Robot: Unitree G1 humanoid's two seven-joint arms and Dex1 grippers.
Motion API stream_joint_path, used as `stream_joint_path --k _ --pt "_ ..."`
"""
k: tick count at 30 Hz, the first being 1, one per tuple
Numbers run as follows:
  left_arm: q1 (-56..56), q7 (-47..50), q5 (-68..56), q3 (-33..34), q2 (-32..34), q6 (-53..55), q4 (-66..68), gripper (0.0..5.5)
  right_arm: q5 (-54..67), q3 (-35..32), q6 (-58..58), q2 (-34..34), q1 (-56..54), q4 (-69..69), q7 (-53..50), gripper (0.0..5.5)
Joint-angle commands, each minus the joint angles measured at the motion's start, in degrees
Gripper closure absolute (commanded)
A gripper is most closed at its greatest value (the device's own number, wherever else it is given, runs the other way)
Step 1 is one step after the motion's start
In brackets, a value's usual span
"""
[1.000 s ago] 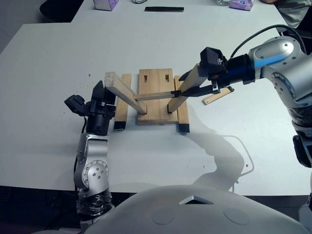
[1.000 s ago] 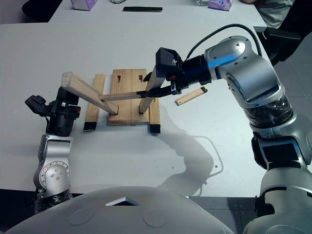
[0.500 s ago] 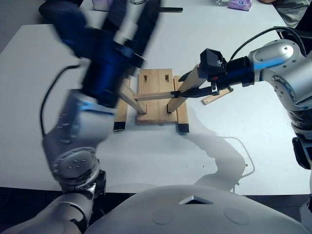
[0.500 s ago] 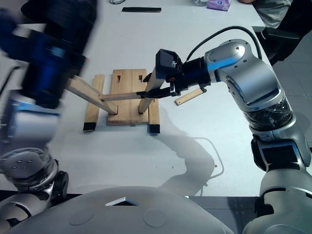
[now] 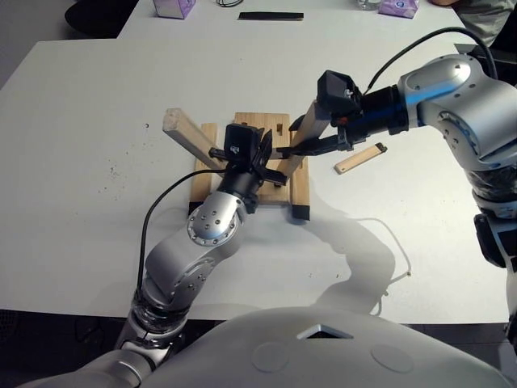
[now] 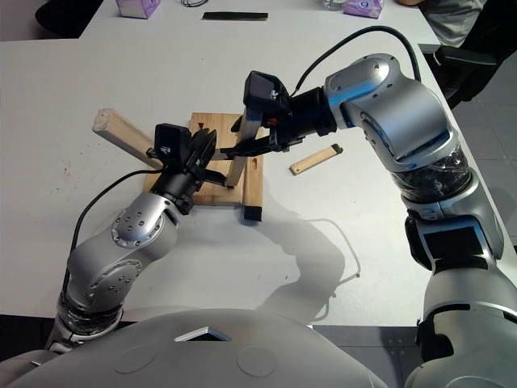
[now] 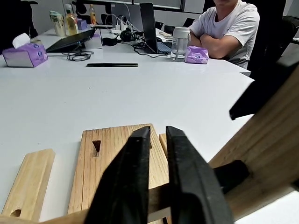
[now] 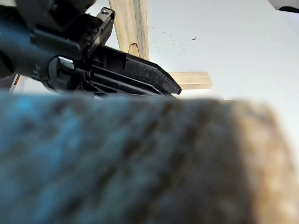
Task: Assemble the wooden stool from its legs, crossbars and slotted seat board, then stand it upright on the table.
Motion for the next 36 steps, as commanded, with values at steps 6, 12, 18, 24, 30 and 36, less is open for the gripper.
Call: stream_joint_path --k 6,12,18,24,30,36 --pt "-18.54 -1.64 -3.51 25.49 -5.45 -13.50 -8.36 5.50 -0.55 0.14 3.00 -2.33 2.60 -0.30 0.18 3.47" --pt "-5.88 -5.61 -3.87 55.21 8.61 -7.73 -5.51 5.50 -0.31 -0.61 3.61 -3.28 3.39 -1.29 0.53 3.47" --pt "13.33 -20.52 -7.13 28.32 5.35 -6.28 -7.12 5.50 0.20 1.30 3.48 -1.24 0.91 -0.58 2.44 3.47" --pt "12.37 -28.38 -7.95 5.00 -2.01 -8.41 -6.98 5.50 -1.03 5.80 2.25 1.52 -1.45 1.40 5.55 3.47" --pt "17.98 -29.54 -5.27 14.16 1.36 -11.96 -5.02 5.50 -2.37 5.00 1.49 1.18 0.90 2.06 5.72 3.47" --pt "11.66 -16.72 -4.92 47.27 1.63 -21.34 6.13 5.50 -3.22 2.40 1.14 -1.29 3.20 2.20 4.82 3.47"
